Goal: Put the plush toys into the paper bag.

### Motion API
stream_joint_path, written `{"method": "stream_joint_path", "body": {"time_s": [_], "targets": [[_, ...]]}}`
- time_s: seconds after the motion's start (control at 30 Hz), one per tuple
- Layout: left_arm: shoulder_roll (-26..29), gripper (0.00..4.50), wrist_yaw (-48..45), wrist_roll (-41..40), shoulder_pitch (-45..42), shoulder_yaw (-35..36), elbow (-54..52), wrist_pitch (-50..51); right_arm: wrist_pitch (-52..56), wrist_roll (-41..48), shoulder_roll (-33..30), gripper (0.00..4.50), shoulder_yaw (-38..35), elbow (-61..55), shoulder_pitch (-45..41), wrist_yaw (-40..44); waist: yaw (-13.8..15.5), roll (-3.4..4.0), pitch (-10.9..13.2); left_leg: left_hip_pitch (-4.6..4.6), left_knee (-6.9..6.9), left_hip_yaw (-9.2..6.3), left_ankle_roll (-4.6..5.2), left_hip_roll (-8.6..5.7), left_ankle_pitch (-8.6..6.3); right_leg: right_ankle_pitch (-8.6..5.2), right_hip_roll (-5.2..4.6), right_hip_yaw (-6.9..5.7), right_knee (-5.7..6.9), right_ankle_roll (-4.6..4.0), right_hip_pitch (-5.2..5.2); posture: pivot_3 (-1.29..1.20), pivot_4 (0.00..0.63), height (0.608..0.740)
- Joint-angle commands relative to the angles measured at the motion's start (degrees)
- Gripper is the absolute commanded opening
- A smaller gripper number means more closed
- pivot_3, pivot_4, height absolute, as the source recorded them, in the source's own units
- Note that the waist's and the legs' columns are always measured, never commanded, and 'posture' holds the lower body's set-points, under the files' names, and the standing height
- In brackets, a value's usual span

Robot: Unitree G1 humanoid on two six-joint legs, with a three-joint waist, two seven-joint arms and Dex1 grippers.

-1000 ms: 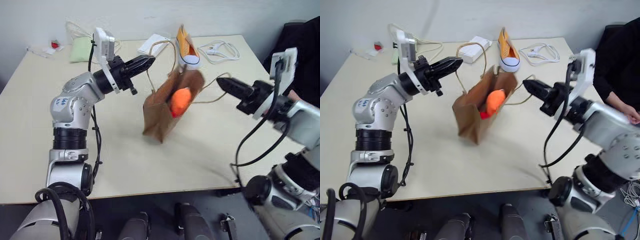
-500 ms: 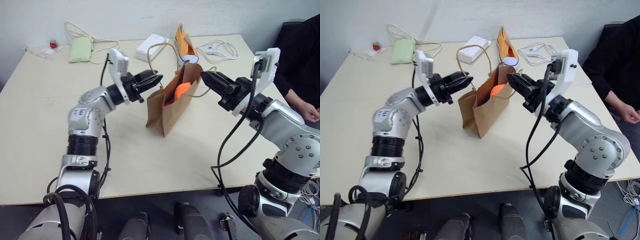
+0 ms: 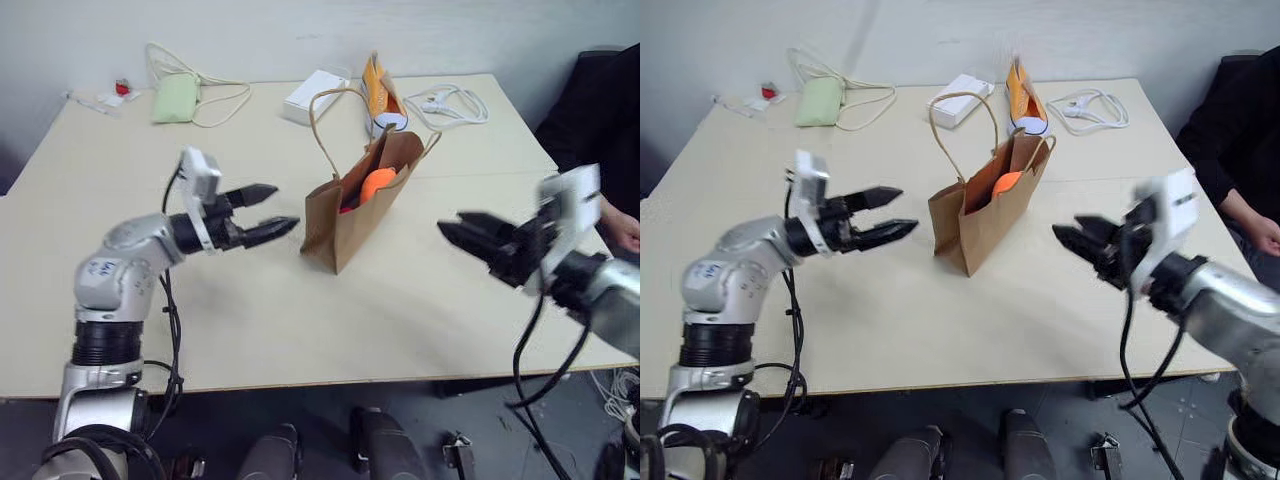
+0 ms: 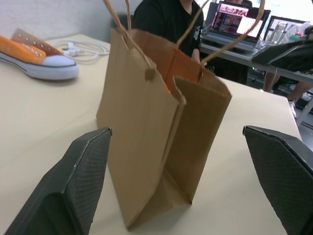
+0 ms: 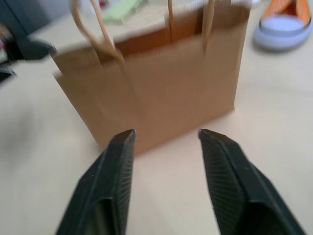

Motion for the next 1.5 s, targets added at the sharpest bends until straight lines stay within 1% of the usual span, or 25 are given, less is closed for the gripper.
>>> {"method": "stream_joint_path", "body": {"time_s": [0.03, 0.1, 0.13, 0.23, 0.3, 0.37, 0.47, 0.73, 0.83, 0.87, 0.9, 0.93, 0.97, 1.0, 1.13, 1.27, 1.33, 1.4, 1.47, 1.5], "targets": [[-3.63, 4.50, 0.11, 0.63, -1.47, -2.70, -0.31, -2.56, -7.65, -10.56, 3.31, 0.99, 11.15, 2.83, -2.86, 1.76, 0.17, -0.01, 0.00, 0.00, 0.00, 0.00, 0.00, 0.00, 0.00, 0.00, 0.00, -0.01, 0.00, 0.00, 0.00, 0.00, 0.150, 0.740], [-4.66, 4.50, -0.79, 1.73, -0.89, -4.13, -0.31, -4.09, -10.74, -17.01, 6.40, 0.23, 17.92, 7.20, -6.39, 1.39, -0.22, -0.02, -0.01, 0.00, 0.02, 0.01, 0.00, 0.00, 0.00, 0.00, 0.00, -0.01, -0.01, 0.01, 0.00, 0.00, 0.150, 0.740], [-4.99, 4.50, -0.67, 2.49, -0.89, -4.54, 0.22, -5.07, -12.06, -19.60, 8.21, 0.03, 20.39, 9.72, -8.38, 1.27, -0.40, -0.02, -0.01, 0.00, 0.00, 0.03, 0.00, 0.00, 0.00, 0.00, 0.00, 0.01, 0.01, 0.01, -0.03, 0.00, 0.150, 0.740], [-5.21, 4.50, -0.87, 5.02, -0.49, -6.02, 1.80, -8.30, -15.45, -25.46, 12.90, 0.03, 24.60, 15.99, -12.83, 1.52, -0.57, -0.02, -0.01, 0.00, -0.07, 0.03, -0.06, 0.05, 0.03, 0.00, 0.06, -0.01, 0.02, -0.01, -0.12, 0.00, 0.150, 0.740], [-5.61, 4.50, -0.64, 6.28, -0.40, -6.53, 2.70, -9.92, -16.80, -27.86, 14.80, 0.03, 25.77, 18.45, -14.21, 2.11, -0.55, -0.02, -0.01, -0.03, -0.11, -0.02, -0.08, 0.08, 0.04, -0.01, 0.08, -0.05, 0.04, -0.03, -0.14, 0.00, 0.150, 0.740], [-7.12, 4.50, 2.33, 9.26, -1.36, -6.87, 5.28, -12.86, -17.87, -29.46, 16.30, 0.03, 26.24, 20.16, -15.06, 2.94, -0.27, -0.02, -0.01, -0.05, -0.10, -0.03, -0.08, 0.07, 0.03, -0.01, 0.07, -0.07, 0.05, -0.03, -0.11, 0.00, 0.150, 0.740], [-10.37, 4.50, 6.58, 11.67, -3.10, -6.67, 9.30, -15.25, -18.99, -31.24, 17.91, 0.03, 26.37, 21.37, -15.58, 4.51, 0.41, -0.02, -0.01, -0.07, -0.03, -0.10, -0.06, -0.02, 0.03, -0.01, 0.02, -0.11, 0.01, -0.02, -0.07, 0.00, 0.150, 0.740], [-15.63, 4.50, 7.42, 13.72, -5.14, -7.49, 14.79, -18.72, -20.35, -34.75, 20.14, 0.03, 26.19, 22.67, -15.18, 7.09, 0.10, -0.02, -0.01, -0.08, -0.03, -0.08, -0.05, 0.00, 0.03, 0.01, 0.03, -0.09, 0.10, 0.01, -0.09, 0.00, 0.150, 0.740], [-16.94, 3.91, 9.52, 14.89, -7.46, -6.54, 19.25, -20.70, -20.34, -35.58, 20.26, 0.00, 26.22, 21.92, -14.52, 7.96, -0.01, -0.02, -0.01, -0.08, -0.02, -0.08, -0.05, -0.01, 0.03, 0.01, 0.03, -0.10, 0.12, 0.01, -0.09, 0.00, 0.150, 0.740], [-17.23, 3.61, 9.61, 15.16, -8.15, -6.40, 20.59, -21.50, -20.35, -35.62, 20.27, 0.00, 26.06, 21.26, -14.15, 8.31, -0.02, -0.02, -0.01, -0.08, -0.02, -0.08, -0.05, -0.01, 0.03, 0.01, 0.03, -0.10, 0.14, 0.01, -0.09, 0.00, 0.150, 0.740], [-17.34, 3.48, 9.17, 15.34, -8.92, -6.37, 22.09, -22.36, -20.27, -35.21, 19.97, 0.00, 25.53, 19.74, -13.29, 8.71, -0.30, -0.02, -0.01, -0.08, -0.02, -0.08, -0.05, -0.01, 0.03, 0.01, 0.03, -0.10, 0.14, 0.01, -0.09, 0.00, 0.150, 0.740], [-17.36, 3.09, 8.57, 15.39, -9.52, -6.39, 23.32, -23.21, -20.27, -34.91, 19.61, 0.00, 25.02, 18.35, -12.45, 9.10, -0.45, -0.02, -0.01, -0.07, -0.04, -0.08, -0.05, -0.01, 0.03, 0.01, 0.03, -0.09, 0.15, 0.01, -0.09, 0.00, 0.150, 0.740], [-17.31, 2.97, 8.02, 15.45, -10.17, -6.35, 24.58, -23.83, -20.23, -34.63, 19.12, 0.00, 24.43, 16.88, -11.48, 9.50, -0.34, -0.03, -0.01, -0.07, -0.06, -0.08, -0.05, 0.00, 0.03, 0.00, 0.04, -0.10, 0.15, 0.00, -0.11, 0.00, 0.150, 0.740], [-17.23, 2.70, 7.39, 15.48, -10.79, -6.29, 25.84, -24.45, -20.18, -34.47, 18.62, 0.00, 23.81, 15.41, -10.45, 9.91, -0.29, -0.02, -0.01, -0.10, -0.06, -0.11, -0.06, 0.01, 0.04, 0.00, 0.04, -0.13, 0.14, 0.00, -0.12, 0.00, 0.150, 0.740], [-17.17, 1.40, 4.84, 15.33, -13.91, -5.42, 31.42, -26.77, -18.90, -32.26, 15.02, 0.00, 19.32, 7.18, -4.85, 11.81, -0.10, -0.03, -0.01, -0.11, -0.04, -0.09, -0.04, -0.04, 0.03, 0.01, 0.01, -0.10, 0.12, 0.02, -0.10, 0.00, 0.150, 0.740], [-17.00, 0.08, -0.22, 14.77, -17.03, -5.11, 36.39, -28.63, -16.31, -27.70, 9.20, 0.00, 11.22, -2.80, 3.13, 13.96, 0.75, -0.03, -0.01, -0.13, -0.05, -0.10, -0.04, -0.04, 0.02, 0.01, 0.01, -0.12, 0.07, 0.02, -0.10, 0.00, 0.150, 0.740], [-16.76, 0.03, -4.22, 14.11, -18.32, -5.15, 37.90, -28.45, -15.01, -24.42, 6.27, 0.00, 5.47, -7.60, 7.66, 15.09, 0.99, -0.03, -0.01, -0.13, -0.05, -0.09, -0.03, -0.04, 0.02, 0.01, 0.01, -0.12, 0.07, 0.02, -0.09, 0.00, 0.150, 0.740], [-15.66, 0.03, -13.02, 12.04, -19.57, -5.71, 38.03, -25.92, -12.82, -18.49, 2.90, 0.00, -3.77, -12.69, 13.02, 16.67, 1.11, -0.05, 0.00, -0.14, -0.05, -0.09, -0.03, -0.04, 0.02, 0.01, 0.01, -0.11, 0.03, 0.02, -0.08, 0.00, 0.150, 0.740], [-14.60, 0.00, -20.06, 10.88, -20.27, -6.44, 37.62, -23.82, -11.36, -13.04, 0.37, 0.38, -10.14, -15.50, 16.43, 17.64, 1.14, -0.05, 0.00, -0.14, -0.04, -0.08, -0.01, -0.03, 0.01, 0.01, 0.01, -0.12, -0.01, 0.02, -0.04, 0.00, 0.150, 0.740], [-13.85, 0.00, -23.99, 10.99, -20.61, -7.27, 37.42, -23.89, -10.77, -8.90, -1.42, 0.61, -13.85, -16.64, 18.54, 18.72, 1.12, -0.06, 0.00, -0.09, -0.04, -0.08, 0.00, -0.02, 0.01, 0.02, 0.02, -0.12, 0.02, 0.03, 0.01, 0.00, 0.150, 0.740]]}}
